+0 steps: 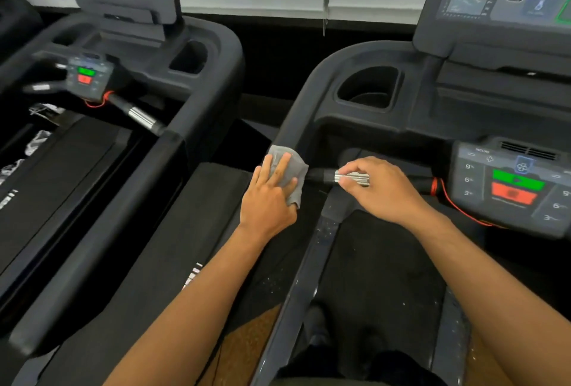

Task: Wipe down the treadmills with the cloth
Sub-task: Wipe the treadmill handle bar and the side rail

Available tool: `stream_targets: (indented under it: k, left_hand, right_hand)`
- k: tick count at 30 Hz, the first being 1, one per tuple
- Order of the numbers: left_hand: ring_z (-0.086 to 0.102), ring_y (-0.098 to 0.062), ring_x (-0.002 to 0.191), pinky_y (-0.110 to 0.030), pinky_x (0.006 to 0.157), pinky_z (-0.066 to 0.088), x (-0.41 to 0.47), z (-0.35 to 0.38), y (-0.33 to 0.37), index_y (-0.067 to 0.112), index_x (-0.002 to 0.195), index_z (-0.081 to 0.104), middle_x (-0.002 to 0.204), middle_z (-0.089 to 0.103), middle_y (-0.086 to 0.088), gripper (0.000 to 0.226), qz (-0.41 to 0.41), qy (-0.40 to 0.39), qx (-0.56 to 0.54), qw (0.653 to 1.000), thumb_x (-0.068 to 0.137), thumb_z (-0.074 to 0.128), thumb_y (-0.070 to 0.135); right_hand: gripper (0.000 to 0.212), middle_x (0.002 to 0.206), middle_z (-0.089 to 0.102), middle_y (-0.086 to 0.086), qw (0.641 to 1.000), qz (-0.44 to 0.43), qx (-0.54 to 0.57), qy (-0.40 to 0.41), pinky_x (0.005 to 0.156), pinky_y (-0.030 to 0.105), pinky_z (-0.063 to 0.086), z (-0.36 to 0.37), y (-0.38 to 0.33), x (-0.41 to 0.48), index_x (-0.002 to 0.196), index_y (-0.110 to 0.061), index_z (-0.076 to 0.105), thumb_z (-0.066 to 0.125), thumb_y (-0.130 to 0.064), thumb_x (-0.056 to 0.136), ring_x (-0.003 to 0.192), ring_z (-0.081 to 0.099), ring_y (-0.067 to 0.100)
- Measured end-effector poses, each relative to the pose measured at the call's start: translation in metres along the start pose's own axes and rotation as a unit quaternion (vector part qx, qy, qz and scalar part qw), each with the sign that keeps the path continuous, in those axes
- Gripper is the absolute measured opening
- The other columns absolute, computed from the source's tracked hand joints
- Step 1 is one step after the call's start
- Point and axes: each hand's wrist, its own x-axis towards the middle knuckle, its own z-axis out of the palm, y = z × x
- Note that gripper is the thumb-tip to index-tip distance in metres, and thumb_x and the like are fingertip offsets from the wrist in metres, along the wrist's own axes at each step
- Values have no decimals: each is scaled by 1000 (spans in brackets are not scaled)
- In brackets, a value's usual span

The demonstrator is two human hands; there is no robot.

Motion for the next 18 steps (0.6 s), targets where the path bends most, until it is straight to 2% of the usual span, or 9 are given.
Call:
stream_targets:
  k: [3,7,10,15,18]
  left_hand:
    - [8,-33,162,-50,130,19,-39,0,1,32,144,62,175,14,0,53,-51,11,-27,998,91,62,38]
    - [26,-36,157,-50,125,28,-102,3,7,30,133,71,170,32,-3,50,-105,55,-17,993,86,56,37]
    - [34,-38,154,-54,120,38,-156,8,9,28,127,76,166,40,-3,51,-135,71,-8,988,79,58,34]
    - [24,-35,158,-54,126,25,-250,18,17,31,132,73,170,32,1,56,-202,49,8,978,78,56,32]
    - [21,-33,159,-55,127,24,-304,24,23,28,133,72,170,31,0,57,-252,56,8,966,79,56,29]
  right_hand:
    - [25,126,65,-11,999,-24,-14,-20,105,40,45,4,-10,-7,119,-35,71,63,-43,97,123,56,13]
    - [27,130,64,-10,995,-69,-39,-58,100,30,39,12,-21,-22,122,-32,71,63,-42,98,129,53,12]
    - [27,128,65,-11,991,-89,-37,-90,106,37,44,20,-21,-39,119,-31,72,62,-44,97,124,56,14]
    - [25,127,64,-11,984,-98,-41,-141,104,41,47,29,-10,-76,117,-32,72,61,-44,98,120,58,14]
    - [25,126,64,-10,980,-105,-55,-159,107,40,44,30,-3,-90,118,-32,71,61,-44,98,122,56,14]
